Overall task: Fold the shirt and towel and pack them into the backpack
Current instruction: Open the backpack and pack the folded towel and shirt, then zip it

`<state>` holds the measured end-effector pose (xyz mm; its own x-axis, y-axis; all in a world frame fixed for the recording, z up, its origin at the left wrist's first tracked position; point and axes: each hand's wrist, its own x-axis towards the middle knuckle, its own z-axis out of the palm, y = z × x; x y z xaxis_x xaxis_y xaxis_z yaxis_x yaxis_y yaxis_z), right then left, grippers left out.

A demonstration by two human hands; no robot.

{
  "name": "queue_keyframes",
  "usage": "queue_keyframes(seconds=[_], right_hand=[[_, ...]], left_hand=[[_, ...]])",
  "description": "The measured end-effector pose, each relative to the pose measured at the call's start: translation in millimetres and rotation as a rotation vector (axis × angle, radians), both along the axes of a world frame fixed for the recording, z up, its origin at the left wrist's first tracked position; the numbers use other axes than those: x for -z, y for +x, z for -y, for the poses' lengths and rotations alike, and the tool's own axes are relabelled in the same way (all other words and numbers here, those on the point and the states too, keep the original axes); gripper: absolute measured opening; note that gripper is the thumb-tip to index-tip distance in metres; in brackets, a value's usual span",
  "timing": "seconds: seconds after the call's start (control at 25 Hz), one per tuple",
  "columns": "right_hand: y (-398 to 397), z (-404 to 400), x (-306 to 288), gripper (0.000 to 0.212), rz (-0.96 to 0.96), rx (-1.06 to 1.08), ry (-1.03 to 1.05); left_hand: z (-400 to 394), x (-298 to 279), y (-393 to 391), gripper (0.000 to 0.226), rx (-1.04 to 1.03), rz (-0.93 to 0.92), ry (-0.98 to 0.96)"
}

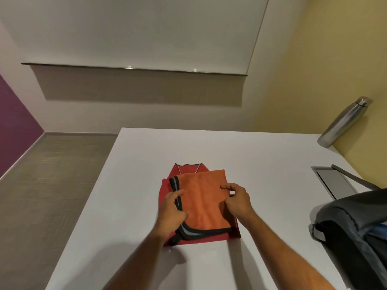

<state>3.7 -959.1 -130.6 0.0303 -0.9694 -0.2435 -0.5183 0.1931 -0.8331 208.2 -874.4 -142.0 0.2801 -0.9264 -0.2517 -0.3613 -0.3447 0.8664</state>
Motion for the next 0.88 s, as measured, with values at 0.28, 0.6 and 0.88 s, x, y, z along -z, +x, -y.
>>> queue_keyframes(seconds=[0.28,0.6,0.88], right_hand=[[5,19,19,0.063,-0.303,-0.2,0.088],[20,60,15,0.097,-0.749,-0.655,-0.211],[33,88,33,0.107,-0.828,-0.909,0.028]], left_hand=[[12,26,7,0.076,0.071,0.196,0.208],[-2,36,-46,0.085,0.371,0.759,-0.209],[-7,55,-50,0.096,0.708,0.95,-0.009]])
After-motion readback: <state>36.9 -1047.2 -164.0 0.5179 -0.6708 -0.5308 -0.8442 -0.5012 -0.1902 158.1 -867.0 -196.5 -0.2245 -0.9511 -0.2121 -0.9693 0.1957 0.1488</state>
